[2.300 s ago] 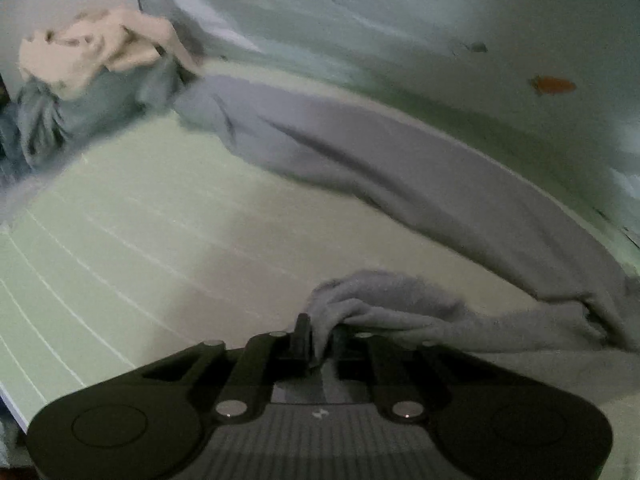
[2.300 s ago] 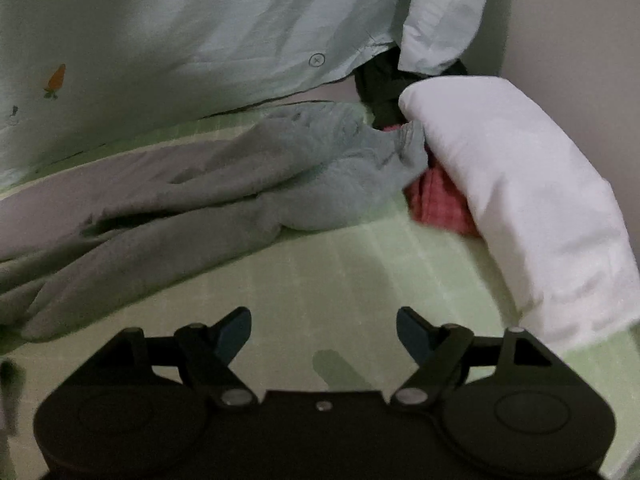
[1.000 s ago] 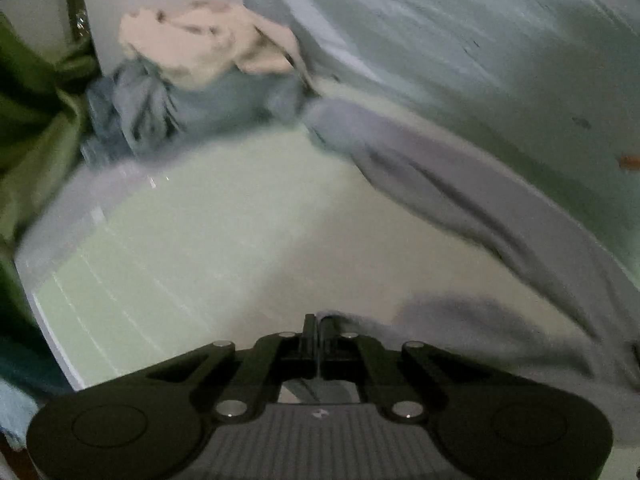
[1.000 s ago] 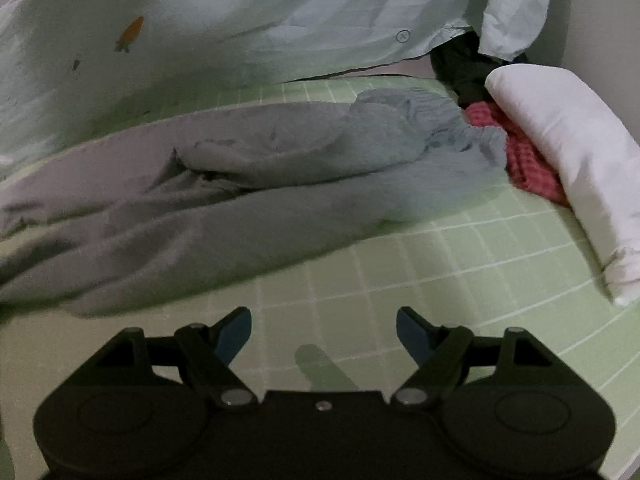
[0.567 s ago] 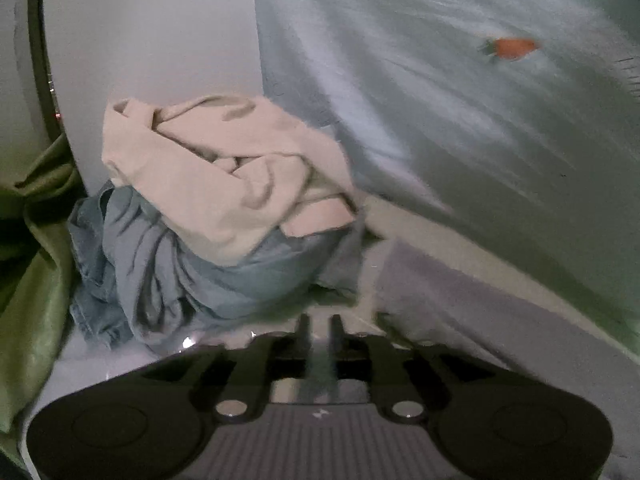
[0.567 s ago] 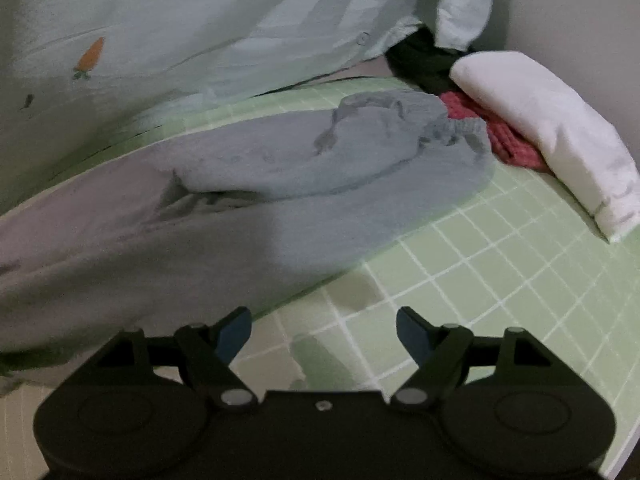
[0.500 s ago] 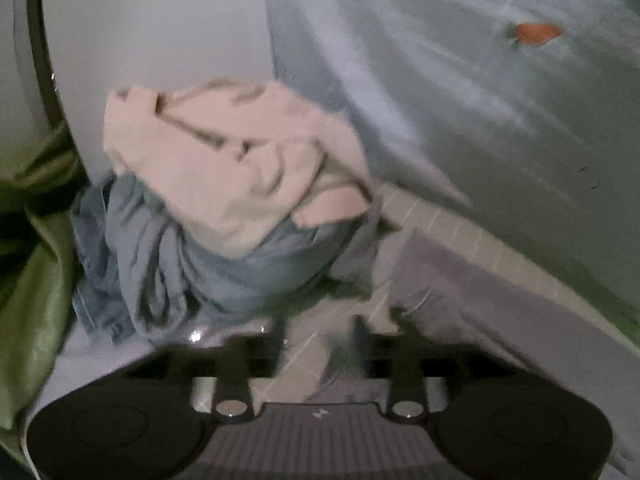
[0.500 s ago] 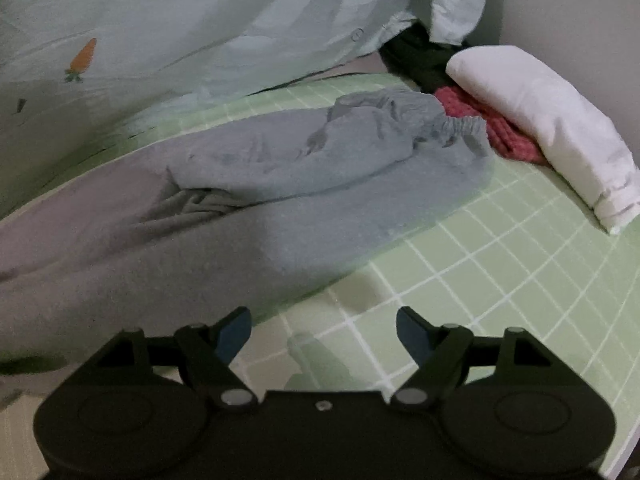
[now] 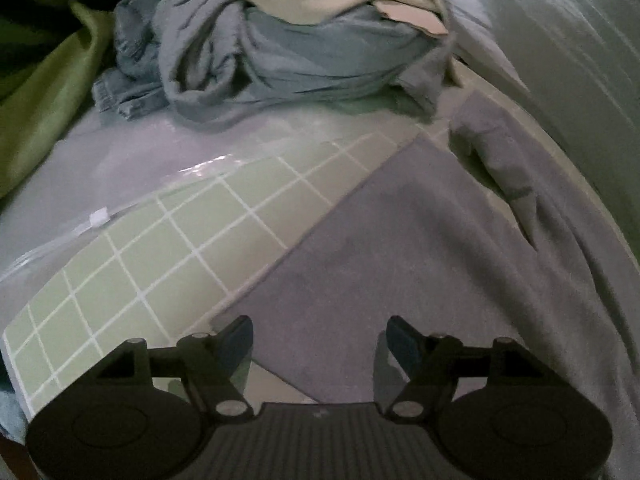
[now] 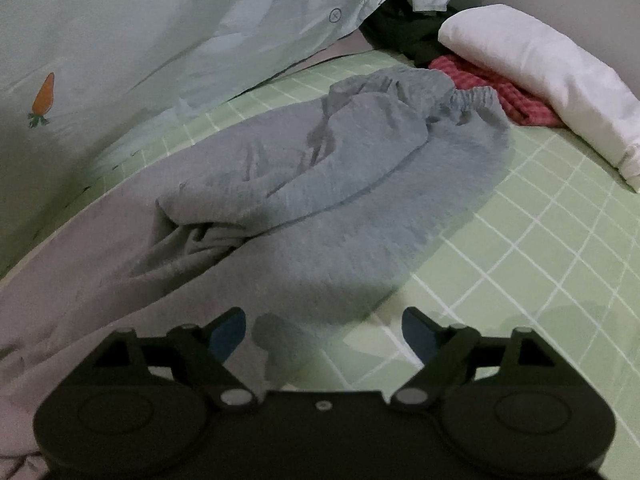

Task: Fold clothes

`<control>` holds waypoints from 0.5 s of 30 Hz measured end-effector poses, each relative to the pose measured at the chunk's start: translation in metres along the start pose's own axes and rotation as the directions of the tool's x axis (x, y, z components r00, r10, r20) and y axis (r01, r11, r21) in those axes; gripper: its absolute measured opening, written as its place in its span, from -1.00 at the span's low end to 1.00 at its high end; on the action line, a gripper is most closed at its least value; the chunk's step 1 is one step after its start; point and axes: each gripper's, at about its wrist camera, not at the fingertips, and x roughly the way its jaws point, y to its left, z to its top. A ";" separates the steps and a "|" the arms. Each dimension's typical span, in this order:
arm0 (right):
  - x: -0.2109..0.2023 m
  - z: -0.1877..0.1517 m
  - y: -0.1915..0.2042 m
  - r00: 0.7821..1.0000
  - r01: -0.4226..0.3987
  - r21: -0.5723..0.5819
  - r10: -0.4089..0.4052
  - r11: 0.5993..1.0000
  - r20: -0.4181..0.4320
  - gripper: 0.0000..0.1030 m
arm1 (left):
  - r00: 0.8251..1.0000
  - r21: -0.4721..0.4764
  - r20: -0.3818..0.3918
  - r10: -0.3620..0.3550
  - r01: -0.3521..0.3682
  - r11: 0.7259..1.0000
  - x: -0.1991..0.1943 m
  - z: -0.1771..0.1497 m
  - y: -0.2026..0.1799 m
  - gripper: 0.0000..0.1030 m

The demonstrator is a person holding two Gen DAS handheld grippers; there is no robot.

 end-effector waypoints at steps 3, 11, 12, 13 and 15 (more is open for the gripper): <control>0.007 0.003 0.004 1.000 -0.002 -0.031 0.002 1.000 0.002 0.64 | 0.997 0.067 0.032 0.067 -0.069 0.995 0.001 -0.007 -0.012 -0.45; 0.014 0.007 0.002 0.997 -0.075 -0.078 0.075 0.994 0.004 -0.97 | 0.996 0.040 0.078 0.051 -0.054 0.998 -0.016 0.001 0.000 -1.00; 0.006 0.009 0.001 0.997 -0.072 -0.089 0.075 0.993 0.028 -0.97 | 0.993 0.040 0.105 0.059 -0.064 0.997 -0.022 0.005 0.004 -1.00; -0.002 0.011 0.000 0.996 -0.068 -0.100 0.074 0.993 0.055 -0.97 | 0.989 0.039 0.131 0.068 -0.074 0.997 -0.029 0.008 0.008 -1.00; -0.019 0.015 -0.002 0.991 -0.059 -0.121 0.072 0.991 0.108 -0.98 | 0.975 0.042 0.198 0.097 -0.107 0.993 -0.046 0.016 0.021 -1.00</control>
